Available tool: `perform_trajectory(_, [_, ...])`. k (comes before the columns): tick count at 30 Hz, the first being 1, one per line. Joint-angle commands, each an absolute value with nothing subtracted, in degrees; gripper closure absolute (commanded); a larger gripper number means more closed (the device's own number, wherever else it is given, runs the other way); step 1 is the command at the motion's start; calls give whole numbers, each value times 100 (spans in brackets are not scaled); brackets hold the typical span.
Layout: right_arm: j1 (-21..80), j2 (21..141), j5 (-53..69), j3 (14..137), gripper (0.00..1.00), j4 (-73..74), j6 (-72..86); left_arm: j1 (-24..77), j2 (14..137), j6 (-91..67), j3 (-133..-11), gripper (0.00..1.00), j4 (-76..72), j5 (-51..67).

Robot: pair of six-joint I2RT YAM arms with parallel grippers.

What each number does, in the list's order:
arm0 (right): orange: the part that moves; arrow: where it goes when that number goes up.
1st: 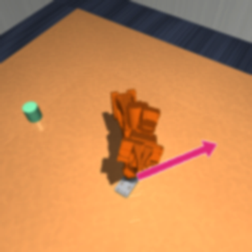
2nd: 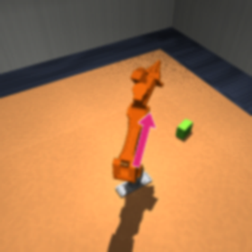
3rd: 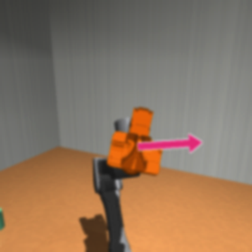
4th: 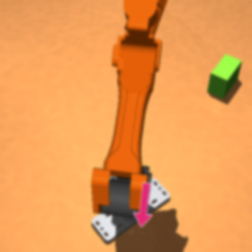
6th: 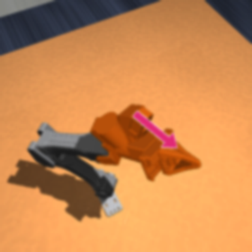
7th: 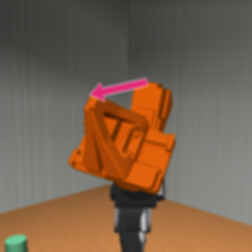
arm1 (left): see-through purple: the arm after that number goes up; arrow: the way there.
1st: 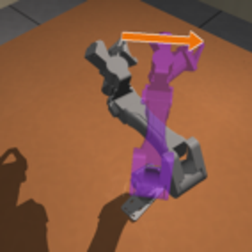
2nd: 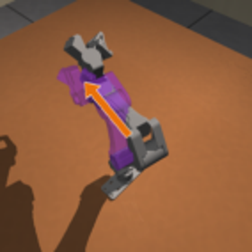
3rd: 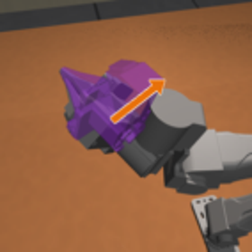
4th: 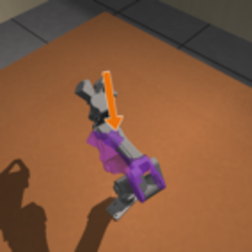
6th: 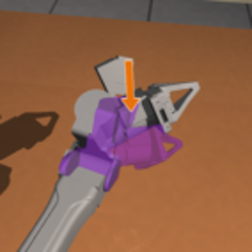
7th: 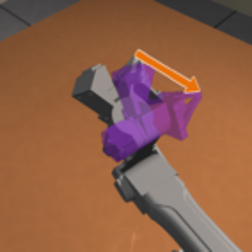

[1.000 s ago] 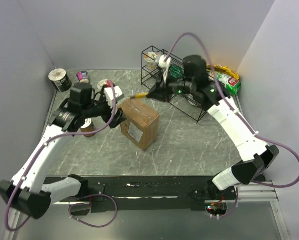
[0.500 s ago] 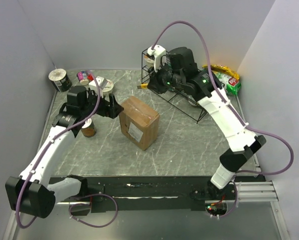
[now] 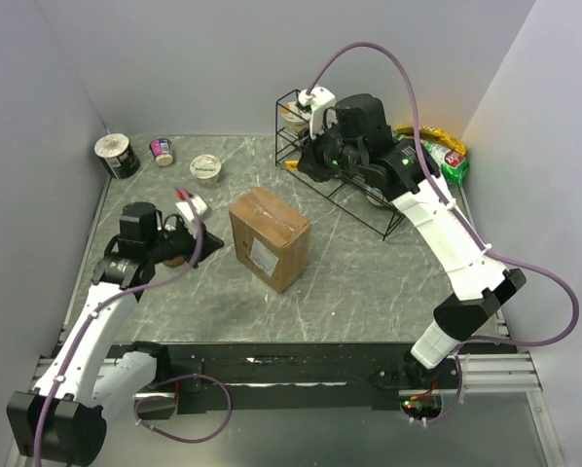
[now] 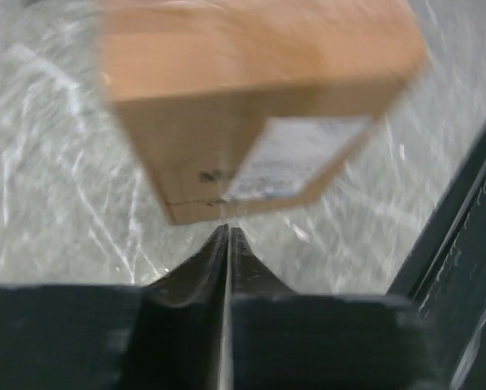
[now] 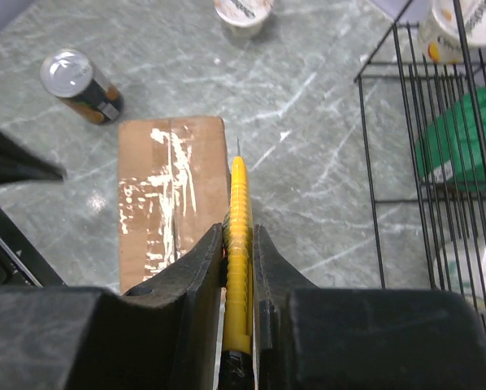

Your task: Unpack the express box

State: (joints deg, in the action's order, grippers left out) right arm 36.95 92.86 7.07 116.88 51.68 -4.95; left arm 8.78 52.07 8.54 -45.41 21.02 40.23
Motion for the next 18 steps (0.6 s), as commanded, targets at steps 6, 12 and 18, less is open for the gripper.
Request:
perform_trajectory(6, [3630,9220,958,12225,100,4693,-782,2240,6529,3243,-4412,98,1953,4439])
perform_trajectory(12, [3560,9176,538,12393,100,4729,-861,3470,7101,3059,-3930,99,506,3982])
perform_trajectory(18, [3551,8825,0,12033,100,4579,-993,4122,7584,2680,-3472,96,-1624,2321])
